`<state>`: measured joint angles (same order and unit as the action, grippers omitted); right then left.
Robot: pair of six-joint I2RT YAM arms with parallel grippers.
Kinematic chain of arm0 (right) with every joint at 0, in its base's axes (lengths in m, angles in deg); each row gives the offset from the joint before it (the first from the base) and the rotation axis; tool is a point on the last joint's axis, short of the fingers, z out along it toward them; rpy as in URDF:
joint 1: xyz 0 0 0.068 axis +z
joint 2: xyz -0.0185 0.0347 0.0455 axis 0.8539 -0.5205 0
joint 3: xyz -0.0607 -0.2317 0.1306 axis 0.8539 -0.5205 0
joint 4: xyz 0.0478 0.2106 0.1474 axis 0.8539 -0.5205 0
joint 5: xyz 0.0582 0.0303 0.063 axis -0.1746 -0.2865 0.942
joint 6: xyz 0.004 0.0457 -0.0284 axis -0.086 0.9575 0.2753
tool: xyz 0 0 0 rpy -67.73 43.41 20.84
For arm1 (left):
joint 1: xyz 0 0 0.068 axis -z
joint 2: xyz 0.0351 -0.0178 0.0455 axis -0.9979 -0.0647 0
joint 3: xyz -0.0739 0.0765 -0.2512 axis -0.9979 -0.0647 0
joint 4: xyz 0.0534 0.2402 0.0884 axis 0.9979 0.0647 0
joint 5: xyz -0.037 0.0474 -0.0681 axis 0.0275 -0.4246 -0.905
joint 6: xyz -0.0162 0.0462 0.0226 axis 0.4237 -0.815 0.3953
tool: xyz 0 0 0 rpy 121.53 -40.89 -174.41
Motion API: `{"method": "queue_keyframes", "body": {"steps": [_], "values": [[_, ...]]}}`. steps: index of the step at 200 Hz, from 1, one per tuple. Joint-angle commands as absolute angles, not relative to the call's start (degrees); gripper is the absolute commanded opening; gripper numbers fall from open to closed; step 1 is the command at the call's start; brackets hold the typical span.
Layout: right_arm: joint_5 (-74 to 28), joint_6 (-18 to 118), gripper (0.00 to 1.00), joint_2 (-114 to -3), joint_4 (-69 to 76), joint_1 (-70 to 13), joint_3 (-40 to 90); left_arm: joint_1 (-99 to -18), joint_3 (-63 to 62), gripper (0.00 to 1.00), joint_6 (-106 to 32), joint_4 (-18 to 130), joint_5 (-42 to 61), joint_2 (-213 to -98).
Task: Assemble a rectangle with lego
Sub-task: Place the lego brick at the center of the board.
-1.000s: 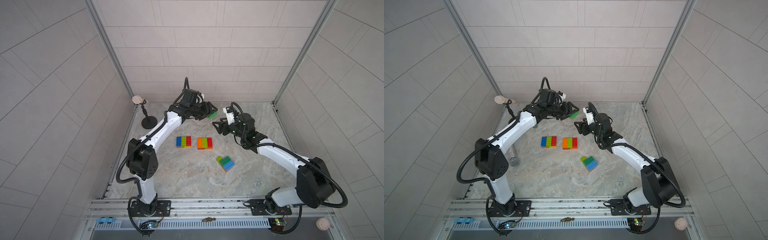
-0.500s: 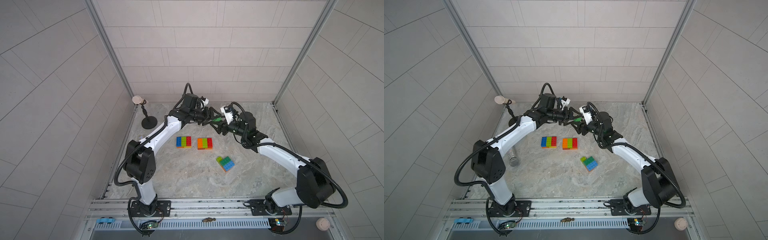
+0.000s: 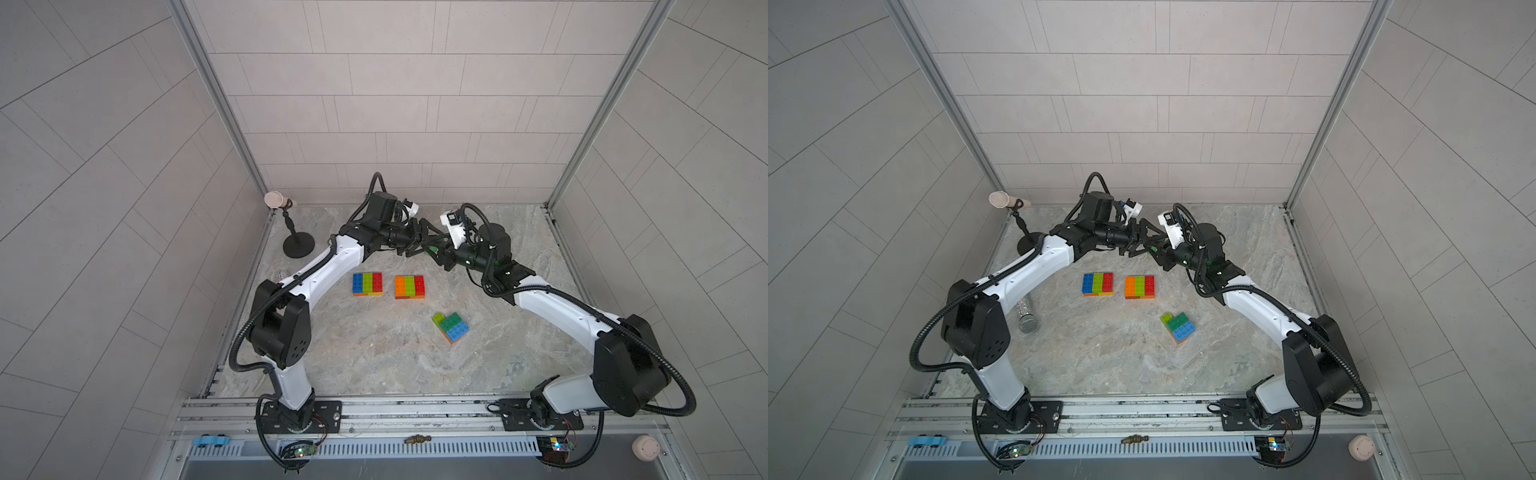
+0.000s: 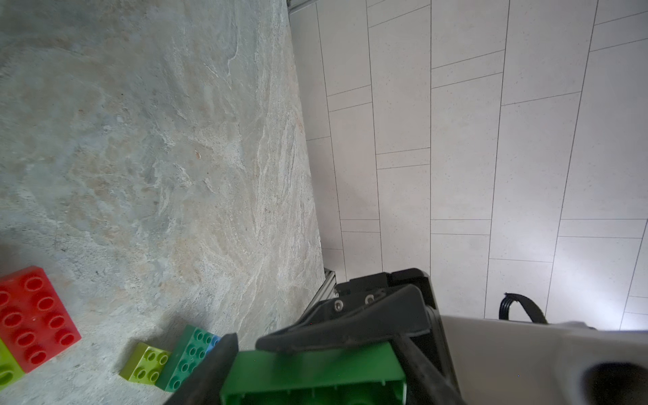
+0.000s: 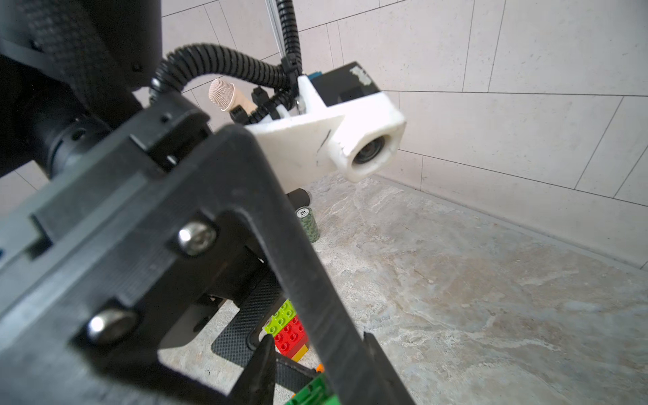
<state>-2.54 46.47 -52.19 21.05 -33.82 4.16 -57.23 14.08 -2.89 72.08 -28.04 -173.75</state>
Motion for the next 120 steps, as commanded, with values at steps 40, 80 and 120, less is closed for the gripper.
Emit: {"method": "queue_keyframes", "body": {"steps": [40, 80, 120], "values": [[-8.4, 48.2, 0.18, -49.1, 12.0, -34.1, 4.7, -59.3, 10.9, 0.65, -6.1, 66.1, -27.5, -168.9], [-14.1, 46.3, 0.16, -46.5, 3.5, -34.8, 3.0, -62.1, 6.7, 0.72, -6.3, 63.5, -25.7, -167.4], [-17.8, 45.3, 0.14, -45.2, -3.8, -35.1, 2.6, -63.2, 4.4, 0.74, -4.5, 58.6, -26.4, -167.8]]}}
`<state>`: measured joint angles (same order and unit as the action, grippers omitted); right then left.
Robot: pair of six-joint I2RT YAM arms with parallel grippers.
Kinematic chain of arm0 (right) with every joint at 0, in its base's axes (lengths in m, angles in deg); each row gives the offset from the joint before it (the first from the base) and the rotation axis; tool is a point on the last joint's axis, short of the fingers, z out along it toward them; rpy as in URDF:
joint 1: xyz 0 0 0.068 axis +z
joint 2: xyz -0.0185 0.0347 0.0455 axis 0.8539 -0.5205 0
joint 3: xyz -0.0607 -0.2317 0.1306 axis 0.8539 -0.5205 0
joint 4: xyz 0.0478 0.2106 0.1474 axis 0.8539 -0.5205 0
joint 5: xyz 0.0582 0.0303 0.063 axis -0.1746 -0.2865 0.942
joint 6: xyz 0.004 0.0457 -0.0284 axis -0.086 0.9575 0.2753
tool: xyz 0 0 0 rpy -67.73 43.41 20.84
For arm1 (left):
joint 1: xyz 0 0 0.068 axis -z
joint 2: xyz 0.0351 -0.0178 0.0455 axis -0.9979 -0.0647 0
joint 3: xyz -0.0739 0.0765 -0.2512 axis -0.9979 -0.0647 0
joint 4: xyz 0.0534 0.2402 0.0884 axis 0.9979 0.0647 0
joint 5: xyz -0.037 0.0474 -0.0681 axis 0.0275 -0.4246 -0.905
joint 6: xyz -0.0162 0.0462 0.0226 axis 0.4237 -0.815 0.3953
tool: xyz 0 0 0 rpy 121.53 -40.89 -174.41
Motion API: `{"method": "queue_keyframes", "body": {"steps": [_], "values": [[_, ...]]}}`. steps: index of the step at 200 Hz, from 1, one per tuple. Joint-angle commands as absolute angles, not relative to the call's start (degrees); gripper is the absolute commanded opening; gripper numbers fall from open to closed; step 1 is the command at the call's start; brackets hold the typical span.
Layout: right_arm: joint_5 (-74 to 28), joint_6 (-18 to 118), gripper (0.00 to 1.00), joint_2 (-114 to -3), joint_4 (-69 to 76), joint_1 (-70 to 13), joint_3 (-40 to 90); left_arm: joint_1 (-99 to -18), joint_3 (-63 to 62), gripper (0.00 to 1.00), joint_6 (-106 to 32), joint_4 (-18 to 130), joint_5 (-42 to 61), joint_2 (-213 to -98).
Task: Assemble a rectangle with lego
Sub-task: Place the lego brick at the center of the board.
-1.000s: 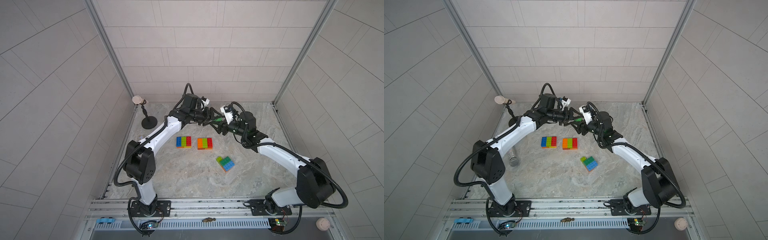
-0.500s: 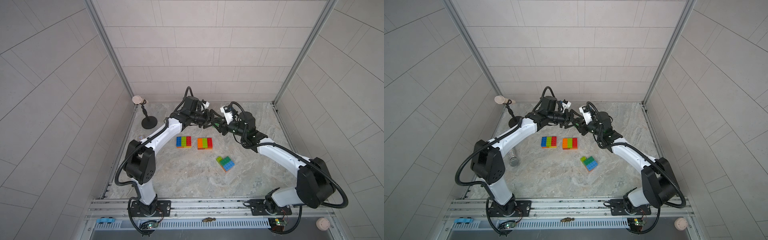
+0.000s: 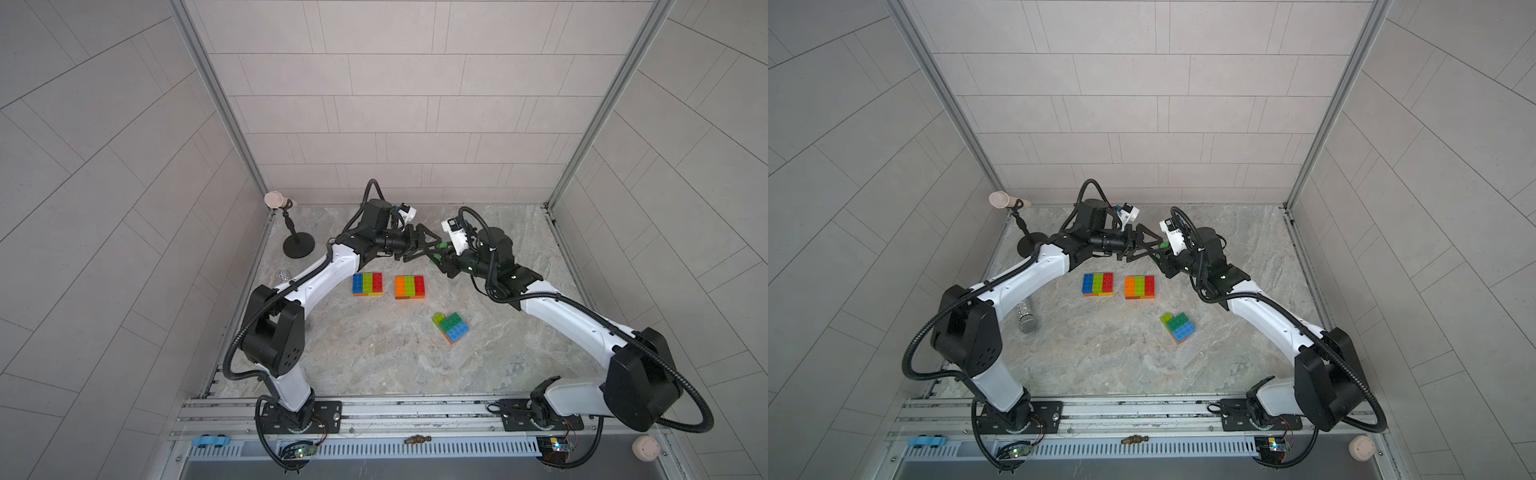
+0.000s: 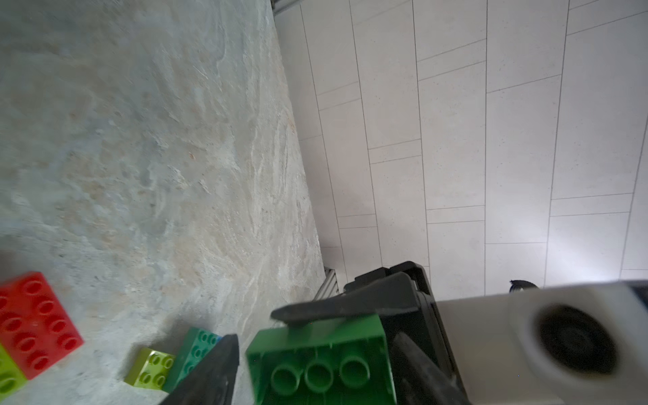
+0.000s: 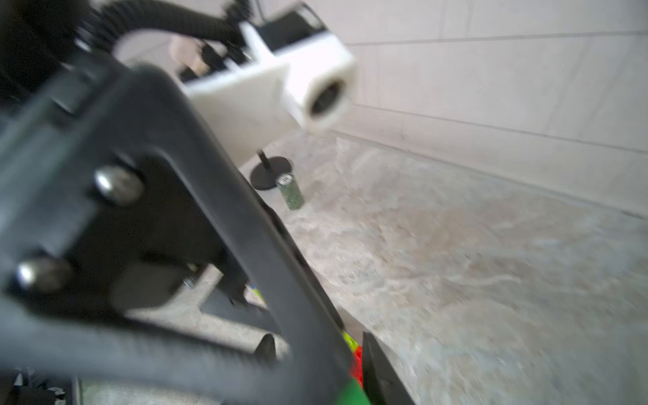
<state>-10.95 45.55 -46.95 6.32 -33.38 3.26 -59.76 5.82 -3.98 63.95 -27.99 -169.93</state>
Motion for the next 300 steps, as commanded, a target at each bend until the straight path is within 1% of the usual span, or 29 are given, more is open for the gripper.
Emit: {"method": "queue_keyframes", "body": {"steps": [1, 21, 29, 47, 66, 86, 109, 132, 162, 182, 198, 210, 235, 259, 279, 300], "values": [[-17.8, 45.2, 0.14, -45.2, -3.9, -35.1, 2.6, -63.3, 4.3, 0.74, -4.3, 58.3, -26.5, -167.8], [-20.4, 45.2, 0.14, -44.7, -6.8, -35.3, 2.4, -64.0, 3.1, 0.74, -3.7, 56.0, -26.8, -167.9], [-24.6, 45.4, 0.13, -45.1, -10.1, -35.3, 3.4, -64.3, 3.2, 0.74, -5.6, 58.3, -25.8, -167.8], [-37.3, 48.0, 0.1, -48.5, -23.0, -36.8, 8.5, -65.1, 4.2, 0.74, -14.3, 67.5, -21.3, -166.6], [-45.6, 51.2, 0.09, -53.8, -36.6, -39.0, 14.0, -65.5, 4.7, 0.74, -23.2, 77.4, -15.2, -165.6], [-50.7, 54.4, 0.09, -56.5, -43.2, -39.6, 14.8, -65.5, 3.6, 0.74, -26.8, 81.4, -11.2, -165.0], [-54.7, 56.7, 0.11, -60.1, -48.0, -39.6, 15.3, -65.5, 0.7, 0.74, -26.4, 80.2, -10.0, -164.2], [-54.3, 57.6, 0.15, -66.4, -50.4, -39.9, 16.4, -65.5, -1.6, 0.74, -24.5, 77.6, -10.2, -164.1], [-52.2, 58.3, 0.18, -74.3, -49.3, -40.5, 17.9, -65.5, -2.6, 0.74, -24.4, 77.1, -10.3, -163.9], [-50.4, 58.6, 0.19, -77.8, -49.0, -40.7, 19.3, -65.5, -3.3, 0.74, -24.8, 76.9, -10.1, -163.2], [-49.5, 58.5, 0.22, -79.8, -49.2, -40.7, 20.3, -65.5, -3.7, 0.74, -25.0, 76.8, -10.1, -163.0], [-49.0, 58.3, 0.26, -80.9, -49.4, -40.7, 20.8, -65.5, -3.9, 0.74, -25.1, 76.7, -10.1, -163.0], [-47.2, 58.0, 0.4, -81.8, -49.5, -41.0, 20.8, -65.5, -4.1, 0.74, -25.0, 76.2, -10.7, -163.2], [-45.4, 57.5, 0.48, -80.9, -49.5, -41.2, 20.5, -65.5, -3.9, 0.74, -25.0, 75.9, -10.9, -163.3], [-43.4, 57.0, 0.53, -79.9, -49.5, -41.7, 20.4, -65.5, -3.9, 0.74, -24.9, 75.8, -11.0, -163.5], [-41.3, 56.8, 0.55, -78.9, -49.7, -42.3, 20.5, -65.5, -3.9, 0.74, -24.6, 75.5, -11.1, -163.6]]}}
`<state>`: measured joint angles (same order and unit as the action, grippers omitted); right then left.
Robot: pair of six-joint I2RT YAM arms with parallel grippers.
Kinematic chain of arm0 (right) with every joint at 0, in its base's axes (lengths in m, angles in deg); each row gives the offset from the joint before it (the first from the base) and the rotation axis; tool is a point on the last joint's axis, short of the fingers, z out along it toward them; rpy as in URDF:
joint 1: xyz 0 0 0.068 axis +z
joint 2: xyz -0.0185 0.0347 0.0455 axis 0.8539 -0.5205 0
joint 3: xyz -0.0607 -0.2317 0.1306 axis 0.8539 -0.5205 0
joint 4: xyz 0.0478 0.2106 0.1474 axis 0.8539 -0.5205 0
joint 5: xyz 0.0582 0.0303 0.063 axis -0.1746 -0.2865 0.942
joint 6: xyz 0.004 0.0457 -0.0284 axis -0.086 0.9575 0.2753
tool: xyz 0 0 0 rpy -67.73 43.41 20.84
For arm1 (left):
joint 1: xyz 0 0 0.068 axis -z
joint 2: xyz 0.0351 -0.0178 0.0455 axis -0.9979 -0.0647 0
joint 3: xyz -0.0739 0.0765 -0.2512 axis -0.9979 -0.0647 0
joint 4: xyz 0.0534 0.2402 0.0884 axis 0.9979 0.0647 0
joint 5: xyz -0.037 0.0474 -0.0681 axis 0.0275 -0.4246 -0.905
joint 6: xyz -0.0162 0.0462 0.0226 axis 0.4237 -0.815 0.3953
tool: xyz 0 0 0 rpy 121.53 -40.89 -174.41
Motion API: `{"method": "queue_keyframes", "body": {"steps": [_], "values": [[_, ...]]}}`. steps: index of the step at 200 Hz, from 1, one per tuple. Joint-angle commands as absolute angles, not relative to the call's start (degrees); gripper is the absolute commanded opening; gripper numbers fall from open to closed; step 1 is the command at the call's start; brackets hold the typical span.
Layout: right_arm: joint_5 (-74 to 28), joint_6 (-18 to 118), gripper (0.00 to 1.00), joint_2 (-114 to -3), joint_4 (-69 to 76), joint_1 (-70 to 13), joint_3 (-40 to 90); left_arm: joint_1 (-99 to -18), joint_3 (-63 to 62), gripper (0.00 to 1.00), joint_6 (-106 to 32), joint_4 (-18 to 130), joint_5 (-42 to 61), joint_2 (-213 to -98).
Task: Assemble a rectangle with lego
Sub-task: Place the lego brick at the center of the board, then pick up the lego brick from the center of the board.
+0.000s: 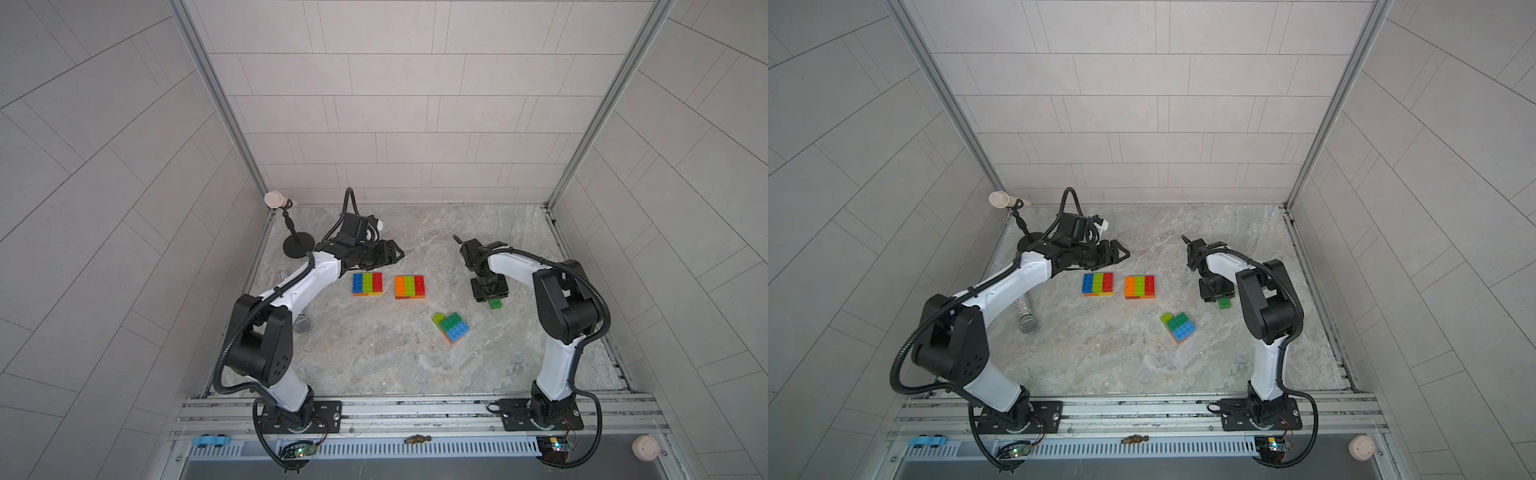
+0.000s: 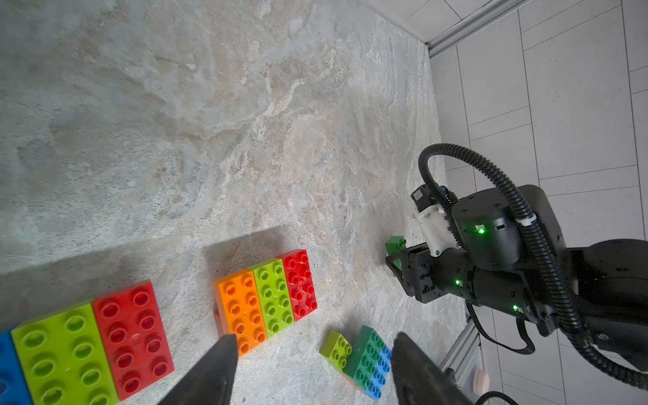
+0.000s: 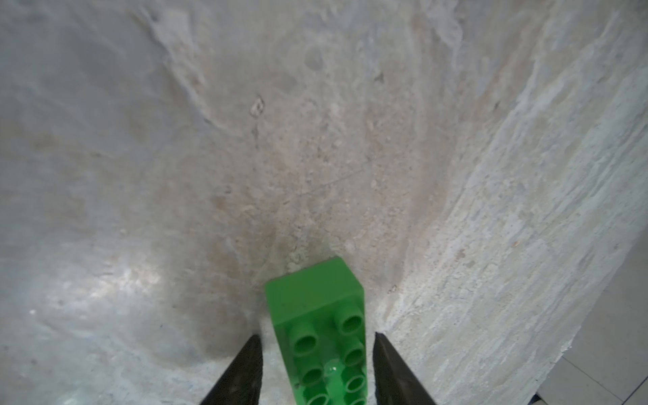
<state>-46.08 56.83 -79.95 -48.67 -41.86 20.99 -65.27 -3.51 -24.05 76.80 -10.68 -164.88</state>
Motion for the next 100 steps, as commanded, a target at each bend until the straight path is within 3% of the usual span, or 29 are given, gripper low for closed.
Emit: {"method": "queue_keyframes", "body": {"steps": [1, 100], "values": [[-41.1, 56.8, 0.55, -78.9, -49.7, -42.4, 20.5, -65.5, -3.9, 0.74, -24.6, 75.5, -11.1, -163.6], [-20.8, 62.6, 0.61, -72.3, -41.8, -46.1, 13.7, -65.5, -4.8, 0.73, -24.4, 74.5, -11.4, -162.8]]}}
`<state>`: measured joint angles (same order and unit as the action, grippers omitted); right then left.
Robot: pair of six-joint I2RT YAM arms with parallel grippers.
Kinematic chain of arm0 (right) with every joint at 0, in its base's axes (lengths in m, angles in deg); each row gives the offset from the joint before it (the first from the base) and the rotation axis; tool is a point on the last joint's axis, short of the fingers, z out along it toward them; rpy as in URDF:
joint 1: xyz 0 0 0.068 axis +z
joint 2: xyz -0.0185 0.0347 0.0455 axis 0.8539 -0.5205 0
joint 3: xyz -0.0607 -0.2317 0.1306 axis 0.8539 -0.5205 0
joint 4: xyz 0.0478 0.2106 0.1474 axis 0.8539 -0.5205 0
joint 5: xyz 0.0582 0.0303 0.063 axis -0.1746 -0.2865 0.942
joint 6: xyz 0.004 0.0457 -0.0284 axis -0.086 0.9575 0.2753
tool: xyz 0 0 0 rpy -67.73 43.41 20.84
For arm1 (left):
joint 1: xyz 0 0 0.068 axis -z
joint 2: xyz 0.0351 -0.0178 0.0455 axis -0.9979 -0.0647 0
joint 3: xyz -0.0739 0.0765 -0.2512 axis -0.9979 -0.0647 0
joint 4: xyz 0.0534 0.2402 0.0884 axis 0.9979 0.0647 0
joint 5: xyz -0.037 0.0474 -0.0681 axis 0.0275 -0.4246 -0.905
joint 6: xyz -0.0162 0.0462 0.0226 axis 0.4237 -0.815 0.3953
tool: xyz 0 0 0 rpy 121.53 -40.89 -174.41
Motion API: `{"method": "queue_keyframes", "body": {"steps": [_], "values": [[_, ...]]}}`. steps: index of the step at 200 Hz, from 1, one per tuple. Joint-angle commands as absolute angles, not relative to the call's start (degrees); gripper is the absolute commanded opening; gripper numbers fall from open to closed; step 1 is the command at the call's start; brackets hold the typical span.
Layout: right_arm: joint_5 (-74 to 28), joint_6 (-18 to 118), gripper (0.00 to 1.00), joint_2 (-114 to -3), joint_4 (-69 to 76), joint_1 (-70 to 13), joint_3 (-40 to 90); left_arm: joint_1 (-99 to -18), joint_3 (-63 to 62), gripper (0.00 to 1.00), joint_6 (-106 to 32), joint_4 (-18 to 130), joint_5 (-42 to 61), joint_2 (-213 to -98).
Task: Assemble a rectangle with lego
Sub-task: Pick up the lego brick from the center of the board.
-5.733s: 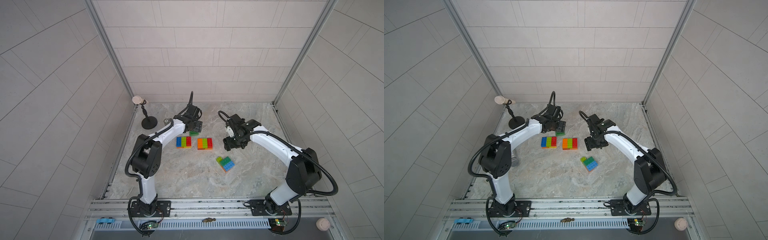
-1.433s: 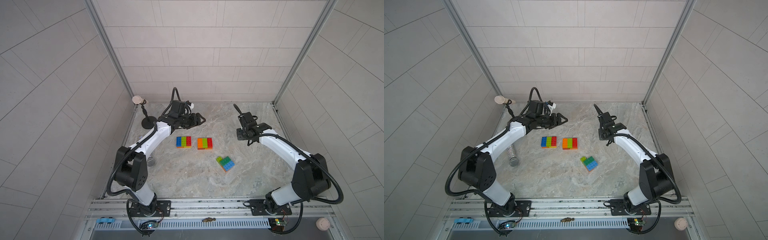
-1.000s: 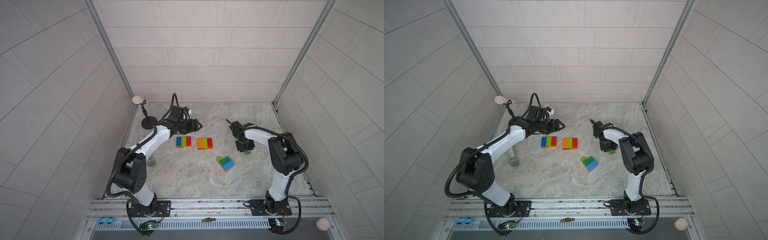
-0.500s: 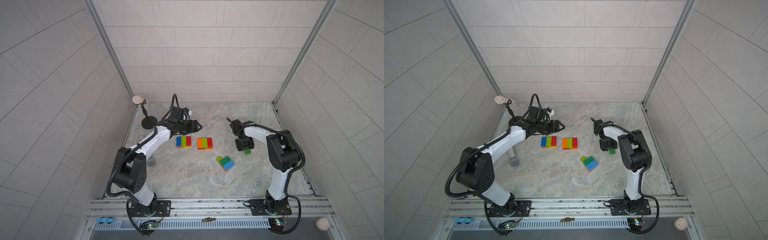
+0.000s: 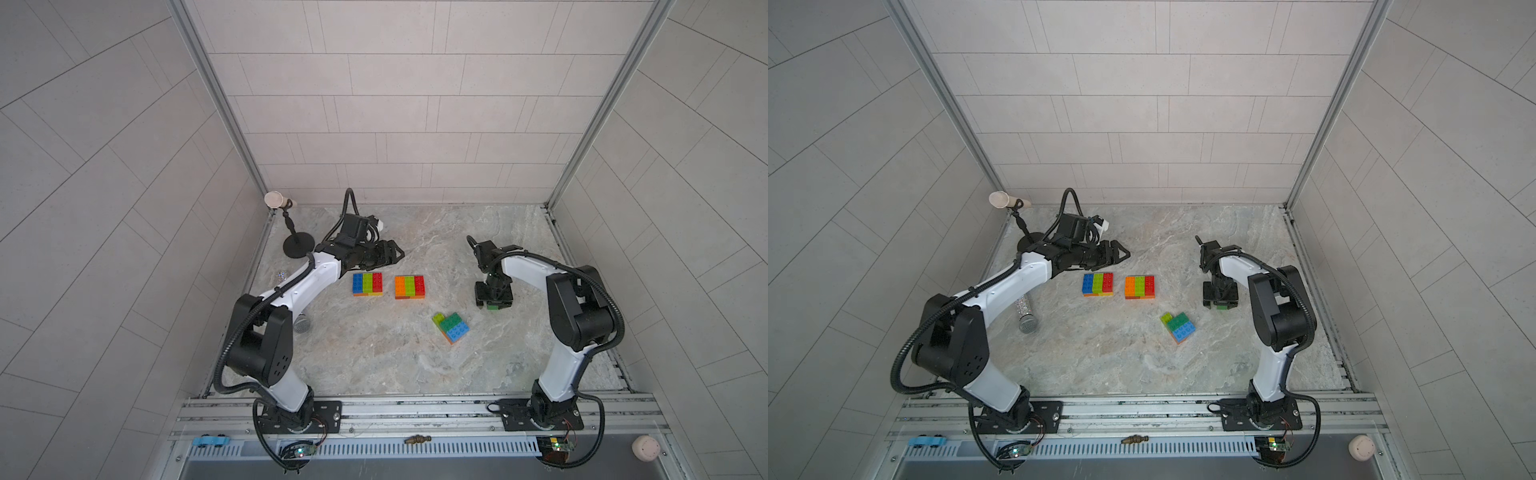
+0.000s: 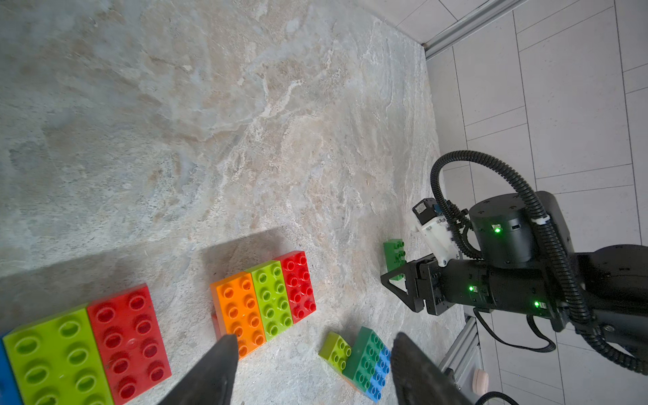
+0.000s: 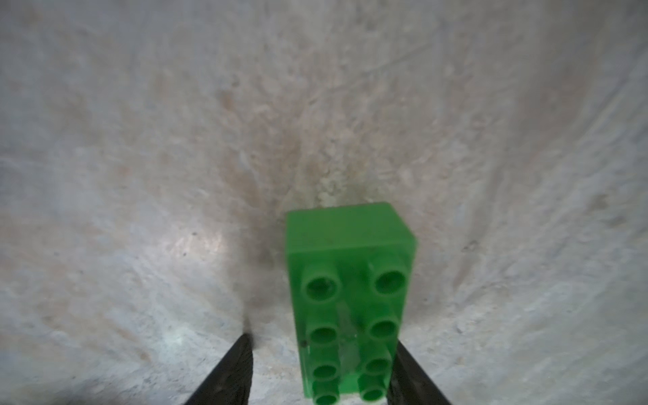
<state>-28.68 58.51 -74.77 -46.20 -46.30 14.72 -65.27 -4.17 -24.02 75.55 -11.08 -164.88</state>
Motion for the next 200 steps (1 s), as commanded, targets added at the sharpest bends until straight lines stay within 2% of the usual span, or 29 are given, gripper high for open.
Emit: {"method": "queue_keyframes", "body": {"steps": [1, 29, 50, 70, 88, 118, 130, 158, 200], "values": [[-20.5, 62.8, 0.61, -72.3, -41.4, -46.1, 13.6, -65.5, -4.8, 0.73, -24.4, 74.5, -11.4, -162.8], [-12.1, 67.1, 0.6, -74.0, -35.3, -45.0, 15.7, -65.5, -4.7, 0.73, -24.3, 74.5, -11.7, -162.7], [-10.6, 66.5, 0.6, -74.9, -37.1, -43.5, 19.1, -65.5, -4.7, 0.73, -24.8, 75.0, -11.5, -162.2], [-15.4, 62.6, 0.6, -72.9, -43.5, -44.4, 19.7, -65.5, -4.9, 0.73, -25.3, 75.4, -11.2, -161.8], [-23.7, 58.4, 0.6, -70.0, -49.7, -45.0, 19.8, -65.5, -5.1, 0.73, -25.3, 75.2, -11.2, -162.2], [-32.9, 57.2, 0.7, -67.4, -52.6, -45.5, 20.4, -64.8, -5.7, 0.73, -26.2, 74.1, -9.9, -162.4], [-32.6, 57.9, 0.74, -67.7, -51.0, -45.9, 20.5, -62.6, -5.8, 0.74, -31.1, 75.5, -4.2, -161.0], [-30.5, 59.2, 0.81, -71.1, -47.5, -46.0, 21.8, -53.3, -10.5, 0.77, -47.1, 74.8, 18.4, -158.2], [-29.1, 59.8, 0.8, -74.7, -44.0, -45.9, 23.3, -46.3, -22.6, 0.78, -53.2, 57.9, 23.7, -153.9]]}}
